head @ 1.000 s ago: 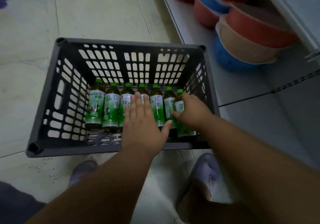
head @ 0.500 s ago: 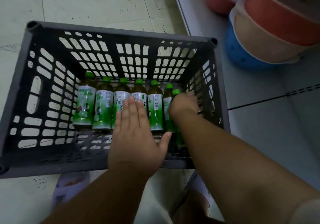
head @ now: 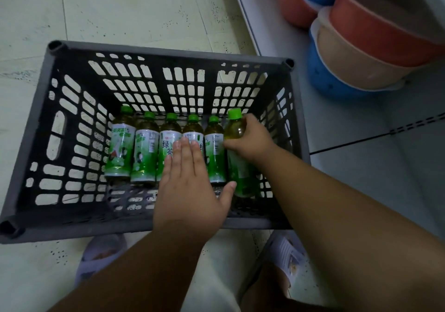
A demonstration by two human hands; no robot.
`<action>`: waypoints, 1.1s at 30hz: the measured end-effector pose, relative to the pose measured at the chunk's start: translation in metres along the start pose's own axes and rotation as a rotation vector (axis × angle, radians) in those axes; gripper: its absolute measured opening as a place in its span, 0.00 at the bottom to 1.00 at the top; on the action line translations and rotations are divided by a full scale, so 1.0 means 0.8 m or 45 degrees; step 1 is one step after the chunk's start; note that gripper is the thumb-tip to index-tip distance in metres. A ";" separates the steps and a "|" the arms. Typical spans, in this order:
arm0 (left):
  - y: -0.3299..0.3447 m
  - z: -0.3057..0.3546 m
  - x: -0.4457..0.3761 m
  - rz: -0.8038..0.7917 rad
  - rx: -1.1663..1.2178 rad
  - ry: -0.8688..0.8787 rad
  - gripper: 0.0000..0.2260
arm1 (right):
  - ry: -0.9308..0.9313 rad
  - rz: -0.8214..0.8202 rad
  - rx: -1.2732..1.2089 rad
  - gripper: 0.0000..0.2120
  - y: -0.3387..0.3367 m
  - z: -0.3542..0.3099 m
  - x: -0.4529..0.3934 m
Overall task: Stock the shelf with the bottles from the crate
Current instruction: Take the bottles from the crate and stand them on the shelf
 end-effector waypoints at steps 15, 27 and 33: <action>-0.172 0.122 0.053 -0.120 0.990 0.084 0.46 | -0.453 0.370 -0.425 0.29 -0.315 -0.181 0.283; -0.267 0.369 0.197 -0.348 1.111 0.700 0.25 | -0.540 0.978 -0.496 0.30 -0.522 -0.134 0.530; -0.242 0.460 0.205 -0.413 1.068 0.862 0.27 | -0.436 1.184 -0.453 0.33 -0.580 -0.079 0.546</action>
Point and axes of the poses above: each hand's wrist, its own x-axis away from the middle knuckle, its own y-axis out of the palm, z = x × y, the point moved 9 cm from there along -x, towards the middle knuckle, and after that the axes turned 12 degrees about z, right-handed, at the moved point
